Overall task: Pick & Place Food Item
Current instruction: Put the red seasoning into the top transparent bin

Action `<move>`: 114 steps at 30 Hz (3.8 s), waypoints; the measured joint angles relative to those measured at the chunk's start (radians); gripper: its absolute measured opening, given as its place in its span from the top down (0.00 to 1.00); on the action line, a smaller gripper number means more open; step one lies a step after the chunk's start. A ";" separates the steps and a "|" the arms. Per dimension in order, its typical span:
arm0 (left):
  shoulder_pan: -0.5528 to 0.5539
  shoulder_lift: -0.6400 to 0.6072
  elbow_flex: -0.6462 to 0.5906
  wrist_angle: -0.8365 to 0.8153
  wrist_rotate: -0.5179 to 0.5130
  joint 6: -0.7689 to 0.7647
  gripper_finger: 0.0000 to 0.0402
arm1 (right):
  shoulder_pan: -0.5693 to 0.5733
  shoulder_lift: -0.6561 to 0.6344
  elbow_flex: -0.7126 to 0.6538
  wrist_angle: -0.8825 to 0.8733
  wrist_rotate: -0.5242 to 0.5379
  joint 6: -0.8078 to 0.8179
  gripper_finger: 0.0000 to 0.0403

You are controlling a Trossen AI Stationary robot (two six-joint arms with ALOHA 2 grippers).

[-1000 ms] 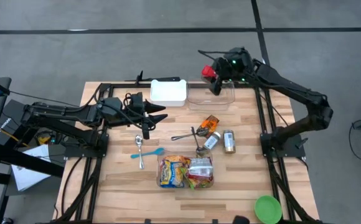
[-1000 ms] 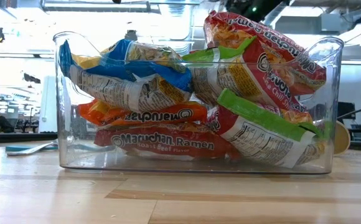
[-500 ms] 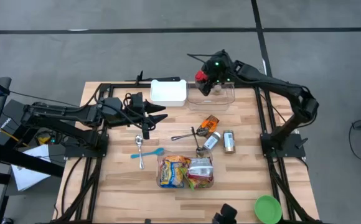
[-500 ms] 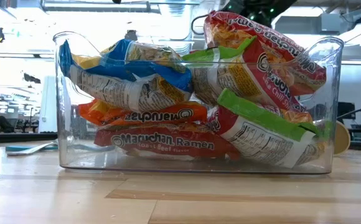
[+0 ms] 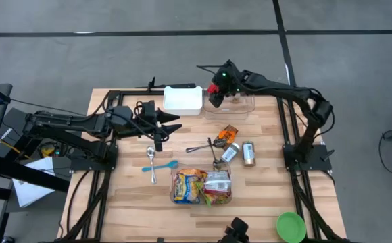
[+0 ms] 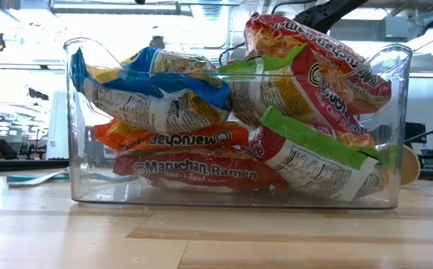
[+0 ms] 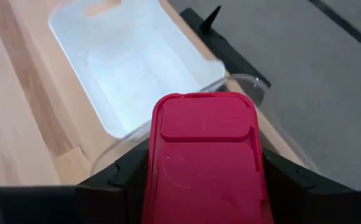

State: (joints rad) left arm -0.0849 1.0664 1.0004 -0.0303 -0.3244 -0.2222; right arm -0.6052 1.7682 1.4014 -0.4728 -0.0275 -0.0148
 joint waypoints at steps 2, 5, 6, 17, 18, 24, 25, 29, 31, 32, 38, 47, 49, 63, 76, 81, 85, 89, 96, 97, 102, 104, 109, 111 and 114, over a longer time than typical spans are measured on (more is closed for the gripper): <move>-0.001 0.000 0.000 0.000 0.000 0.000 0.60 | -0.002 0.021 0.000 0.009 0.000 0.000 0.47; -0.005 0.000 0.000 -0.007 0.000 -0.014 0.60 | -0.006 0.044 0.000 0.024 -0.001 0.000 0.47; -0.005 0.000 0.000 -0.012 0.000 -0.019 0.60 | -0.007 0.052 0.000 0.029 -0.002 0.000 0.48; -0.006 0.000 0.000 -0.035 0.000 -0.049 0.60 | -0.035 0.121 0.000 0.041 -0.002 -0.006 0.47; -0.006 0.000 0.000 -0.035 0.000 -0.052 0.60 | -0.039 0.120 0.000 0.044 -0.001 -0.010 0.47; -0.006 0.000 0.000 -0.038 0.000 -0.056 0.60 | -0.065 0.120 0.000 0.075 -0.002 -0.019 0.49; -0.006 0.000 0.000 -0.038 0.000 -0.056 0.60 | -0.070 0.120 0.000 0.076 -0.003 -0.019 0.49; -0.006 0.000 0.000 -0.038 0.000 -0.058 0.60 | -0.083 0.120 0.000 0.084 -0.009 -0.022 0.47; -0.006 0.000 0.000 -0.038 0.000 -0.070 0.60 | -0.088 0.120 0.000 0.087 -0.030 -0.018 0.45; -0.006 0.000 0.000 -0.038 0.000 -0.072 0.60 | -0.090 0.120 0.000 0.087 -0.035 -0.015 0.45; -0.006 0.000 0.000 -0.037 0.000 -0.074 0.60 | -0.072 0.174 -0.002 0.080 -0.058 -0.014 0.50; -0.007 0.000 0.000 -0.040 0.000 -0.083 0.60 | -0.057 0.214 0.001 0.111 -0.054 -0.018 0.45; -0.007 0.000 0.000 -0.041 0.000 -0.094 0.60 | -0.057 0.219 -0.002 0.096 -0.054 -0.014 0.47; -0.007 0.000 0.000 -0.051 0.000 -0.101 0.60 | -0.059 0.232 -0.001 0.114 -0.053 -0.012 0.34; -0.007 0.000 0.000 -0.052 -0.001 -0.101 0.60 | -0.070 0.219 -0.002 0.053 -0.029 -0.037 0.33; -0.007 0.000 0.000 -0.052 -0.001 -0.101 0.60 | -0.081 0.194 -0.002 0.034 -0.020 -0.038 0.33; -0.007 0.000 0.000 -0.052 -0.001 -0.101 0.60 | -0.085 0.193 -0.002 0.008 -0.013 -0.037 0.33; -0.007 0.000 0.000 -0.052 -0.001 -0.101 0.60 | -0.074 0.194 -0.002 -0.015 -0.011 -0.045 0.33; -0.007 0.000 0.000 -0.052 0.000 -0.100 0.60 | -0.069 0.193 -0.002 -0.037 0.077 -0.075 0.33; -0.007 0.000 0.000 -0.052 0.000 -0.100 0.60 | -0.071 0.193 -0.002 -0.042 0.087 -0.075 0.33; -0.007 0.000 0.000 -0.052 -0.001 -0.100 0.60 | -0.071 0.193 -0.002 -0.051 0.132 -0.090 0.33; -0.007 0.000 0.000 -0.052 0.000 -0.100 0.60 | -0.071 0.193 -0.002 -0.058 0.145 -0.090 0.33; -0.007 0.000 0.000 -0.052 0.000 -0.100 0.60 | -0.067 0.193 -0.002 -0.088 0.186 -0.085 0.33; -0.007 0.000 0.000 -0.052 0.000 -0.100 0.60 | -0.064 0.192 -0.002 -0.099 0.195 -0.067 0.33; -0.007 0.000 0.000 -0.052 0.000 -0.101 0.60 | -0.062 0.192 -0.002 -0.112 0.216 -0.025 0.33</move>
State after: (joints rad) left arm -0.0917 1.0664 1.0004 -0.0821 -0.3248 -0.3229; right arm -0.6675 1.9606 1.3998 -0.5852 0.1883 -0.0400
